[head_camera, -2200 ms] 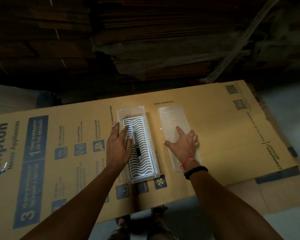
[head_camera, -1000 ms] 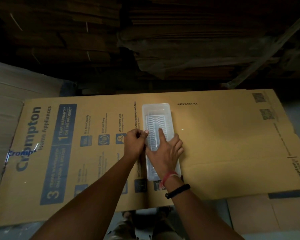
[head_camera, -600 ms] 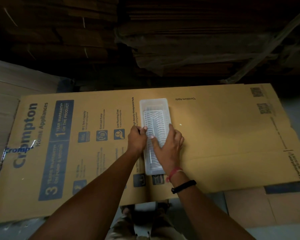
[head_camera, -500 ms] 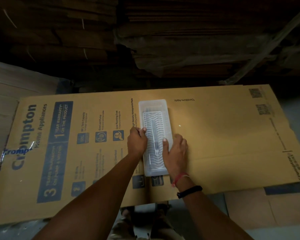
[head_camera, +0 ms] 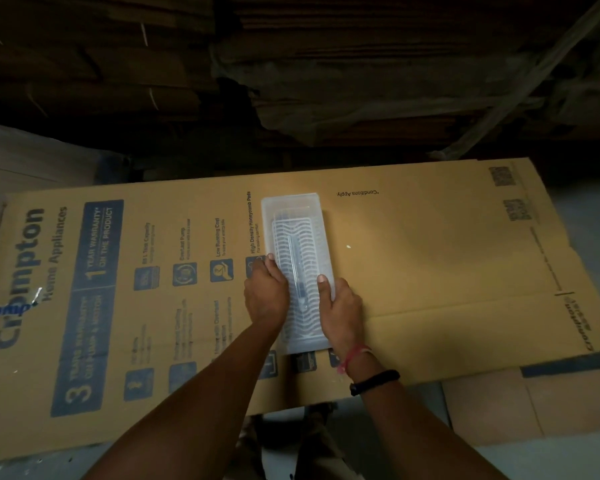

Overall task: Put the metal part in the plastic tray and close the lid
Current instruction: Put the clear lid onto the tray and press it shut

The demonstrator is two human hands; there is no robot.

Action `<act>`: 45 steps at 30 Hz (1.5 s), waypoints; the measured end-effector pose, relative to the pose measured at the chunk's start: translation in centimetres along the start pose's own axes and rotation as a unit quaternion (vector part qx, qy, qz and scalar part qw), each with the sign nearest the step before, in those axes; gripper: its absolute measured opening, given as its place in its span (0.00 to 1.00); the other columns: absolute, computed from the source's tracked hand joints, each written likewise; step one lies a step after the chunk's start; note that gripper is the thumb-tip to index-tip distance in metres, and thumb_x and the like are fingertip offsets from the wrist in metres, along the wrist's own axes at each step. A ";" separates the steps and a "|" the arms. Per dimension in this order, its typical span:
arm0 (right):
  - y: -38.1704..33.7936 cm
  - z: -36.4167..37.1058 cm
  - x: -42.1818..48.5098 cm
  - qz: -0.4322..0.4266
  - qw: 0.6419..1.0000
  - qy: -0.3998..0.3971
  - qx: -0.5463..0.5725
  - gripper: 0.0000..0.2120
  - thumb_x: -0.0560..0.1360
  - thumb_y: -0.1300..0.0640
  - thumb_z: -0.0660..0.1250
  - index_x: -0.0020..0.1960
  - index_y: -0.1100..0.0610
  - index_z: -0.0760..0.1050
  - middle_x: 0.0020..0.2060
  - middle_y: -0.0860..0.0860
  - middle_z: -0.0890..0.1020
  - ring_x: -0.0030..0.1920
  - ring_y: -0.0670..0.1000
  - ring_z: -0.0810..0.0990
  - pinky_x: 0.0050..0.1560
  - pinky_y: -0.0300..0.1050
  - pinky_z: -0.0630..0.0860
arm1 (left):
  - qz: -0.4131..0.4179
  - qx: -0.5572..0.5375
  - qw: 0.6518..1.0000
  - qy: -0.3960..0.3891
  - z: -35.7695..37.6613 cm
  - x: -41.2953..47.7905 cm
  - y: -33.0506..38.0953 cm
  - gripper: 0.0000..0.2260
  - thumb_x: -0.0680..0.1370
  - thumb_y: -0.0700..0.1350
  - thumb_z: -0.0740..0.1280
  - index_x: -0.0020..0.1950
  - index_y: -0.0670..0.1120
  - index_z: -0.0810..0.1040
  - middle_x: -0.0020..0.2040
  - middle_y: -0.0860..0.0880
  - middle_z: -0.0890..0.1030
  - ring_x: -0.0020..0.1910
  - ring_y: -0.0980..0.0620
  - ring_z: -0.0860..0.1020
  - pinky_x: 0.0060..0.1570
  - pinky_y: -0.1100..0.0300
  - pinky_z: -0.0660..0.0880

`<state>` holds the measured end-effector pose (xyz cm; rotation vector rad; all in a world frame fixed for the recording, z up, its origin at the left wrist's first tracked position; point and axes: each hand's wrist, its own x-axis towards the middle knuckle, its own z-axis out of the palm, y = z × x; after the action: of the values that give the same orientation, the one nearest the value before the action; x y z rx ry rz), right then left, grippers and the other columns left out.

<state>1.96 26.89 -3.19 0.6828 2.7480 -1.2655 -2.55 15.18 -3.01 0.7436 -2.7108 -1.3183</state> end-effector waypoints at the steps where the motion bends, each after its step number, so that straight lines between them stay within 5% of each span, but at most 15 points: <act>1: -0.3 -0.1 0.4 0.008 1.000 -0.005 0.008 0.22 0.78 0.39 0.57 0.41 0.57 0.73 0.38 0.54 0.81 0.37 0.52 0.78 0.32 0.40 0.67 | 0.003 0.001 1.000 -0.002 0.0 0.2 0.1 0.22 0.83 0.52 0.50 0.51 0.39 0.76 0.43 0.36 0.81 0.41 0.36 0.79 0.38 0.50 0.74; 9: -7.0 -0.9 11.5 0.061 0.975 -0.081 0.196 0.14 0.78 0.45 0.61 0.38 0.51 0.73 0.39 0.51 0.80 0.39 0.51 0.79 0.41 0.45 0.75 | 0.027 -0.016 0.999 -0.010 -0.4 -0.1 -0.6 0.16 0.83 0.50 0.53 0.46 0.41 0.73 0.38 0.37 0.79 0.37 0.36 0.78 0.33 0.51 0.70; 18: -8.1 1.3 15.7 0.086 0.970 -0.071 0.215 0.13 0.79 0.53 0.62 0.38 0.56 0.68 0.38 0.57 0.72 0.39 0.53 0.72 0.41 0.46 0.70 | 0.002 -0.074 0.997 -0.038 0.1 3.4 0.3 0.12 0.81 0.48 0.56 0.38 0.47 0.65 0.32 0.51 0.69 0.32 0.48 0.70 0.35 0.54 0.67; 23: -8.0 1.9 15.8 0.075 0.975 -0.044 0.206 0.12 0.79 0.54 0.61 0.40 0.58 0.72 0.38 0.55 0.75 0.39 0.53 0.74 0.40 0.45 0.73 | -0.052 -0.137 0.988 -0.052 1.2 9.0 3.4 0.17 0.81 0.55 0.56 0.50 0.42 0.73 0.42 0.47 0.78 0.43 0.45 0.79 0.46 0.50 0.77; 29: -7.4 2.6 15.8 0.036 0.979 0.000 0.200 0.11 0.79 0.56 0.62 0.40 0.61 0.72 0.31 0.47 0.71 0.31 0.44 0.68 0.27 0.31 0.66 | -0.041 -0.115 0.992 -0.032 2.3 11.3 4.1 0.18 0.82 0.52 0.54 0.50 0.37 0.72 0.44 0.41 0.78 0.47 0.38 0.78 0.49 0.45 0.75; 39: -7.2 3.1 16.0 0.016 0.983 0.017 0.182 0.12 0.79 0.57 0.62 0.38 0.60 0.71 0.31 0.47 0.70 0.31 0.43 0.68 0.27 0.29 0.66 | -0.016 -0.103 0.994 -0.015 2.7 11.5 3.7 0.18 0.82 0.51 0.53 0.49 0.37 0.74 0.46 0.38 0.79 0.47 0.37 0.78 0.48 0.44 0.76; 42: -7.4 2.9 16.0 0.030 0.982 0.015 0.185 0.12 0.79 0.55 0.62 0.39 0.60 0.72 0.32 0.48 0.72 0.33 0.46 0.70 0.35 0.40 0.69 | -0.020 -0.111 0.994 -0.013 2.7 11.5 3.7 0.19 0.82 0.53 0.54 0.48 0.38 0.73 0.41 0.44 0.76 0.46 0.38 0.77 0.47 0.44 0.75; 45: -7.5 2.3 15.5 0.069 0.974 -0.012 0.215 0.13 0.78 0.49 0.63 0.46 0.59 0.75 0.44 0.54 0.80 0.44 0.53 0.78 0.45 0.47 0.76 | -0.034 -0.120 0.992 -0.026 2.4 11.3 3.7 0.20 0.81 0.57 0.54 0.50 0.40 0.72 0.39 0.50 0.74 0.45 0.42 0.77 0.48 0.45 0.76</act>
<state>-15.41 26.70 -2.72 0.8576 2.3700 -1.8382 -14.55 13.97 -3.67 0.7939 -2.5204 -1.6640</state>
